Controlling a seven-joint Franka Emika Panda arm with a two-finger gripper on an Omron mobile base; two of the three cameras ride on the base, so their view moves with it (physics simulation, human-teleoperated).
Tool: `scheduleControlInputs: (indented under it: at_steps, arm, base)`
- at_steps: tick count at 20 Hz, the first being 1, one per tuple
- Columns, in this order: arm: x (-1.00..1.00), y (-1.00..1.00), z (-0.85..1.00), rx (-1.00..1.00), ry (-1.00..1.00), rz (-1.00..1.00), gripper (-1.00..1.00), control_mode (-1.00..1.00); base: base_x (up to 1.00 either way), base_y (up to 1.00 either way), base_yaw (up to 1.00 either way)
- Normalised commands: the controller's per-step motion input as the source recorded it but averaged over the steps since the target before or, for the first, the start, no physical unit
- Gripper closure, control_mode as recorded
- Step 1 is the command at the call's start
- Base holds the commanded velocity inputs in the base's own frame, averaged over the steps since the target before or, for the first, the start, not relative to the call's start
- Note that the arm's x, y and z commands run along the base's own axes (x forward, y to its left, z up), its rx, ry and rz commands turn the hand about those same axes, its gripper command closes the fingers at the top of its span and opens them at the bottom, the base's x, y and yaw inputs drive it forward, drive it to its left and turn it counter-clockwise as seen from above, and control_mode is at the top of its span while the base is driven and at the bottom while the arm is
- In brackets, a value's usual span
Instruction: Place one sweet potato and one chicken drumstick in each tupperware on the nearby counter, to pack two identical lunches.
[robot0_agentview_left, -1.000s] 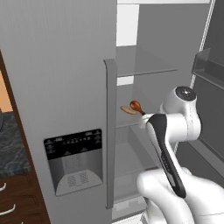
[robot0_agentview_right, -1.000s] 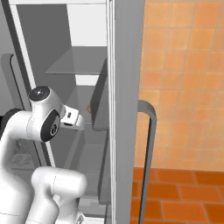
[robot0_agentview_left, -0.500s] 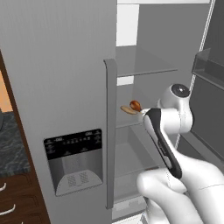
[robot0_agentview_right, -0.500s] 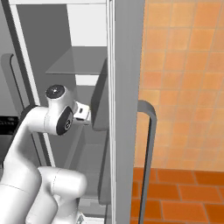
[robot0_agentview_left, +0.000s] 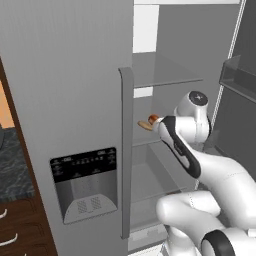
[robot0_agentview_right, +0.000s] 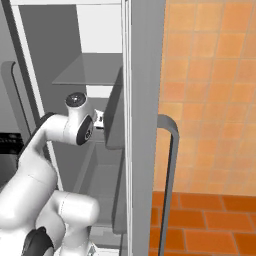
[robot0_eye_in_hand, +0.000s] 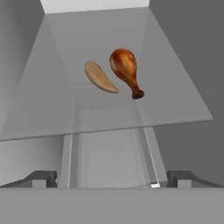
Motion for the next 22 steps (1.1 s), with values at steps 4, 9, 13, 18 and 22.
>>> scheduleControlInputs:
  at_steps: [4,9,13,18,22]
  arm:
    - [0.63,0.00,-0.02,0.00,0.00,0.04,-1.00,-1.00]
    - [0.42,0.00,-0.28,-0.02,0.00,0.02,-1.00,-1.00]
    - [0.37,0.03,-0.34,-0.01,0.00,0.07,-1.00,-1.00]
    - [0.34,0.03,-0.19,0.00,0.00,0.08,-1.00,-1.00]
    - [0.25,0.03,-0.13,0.00,0.00,0.07,-1.00,-1.00]
  base:
    - [0.00,0.00,0.00]
    - [0.00,0.00,0.00]
    - [0.00,0.00,0.00]
    - [0.00,0.00,0.00]
    - [0.00,0.00,0.00]
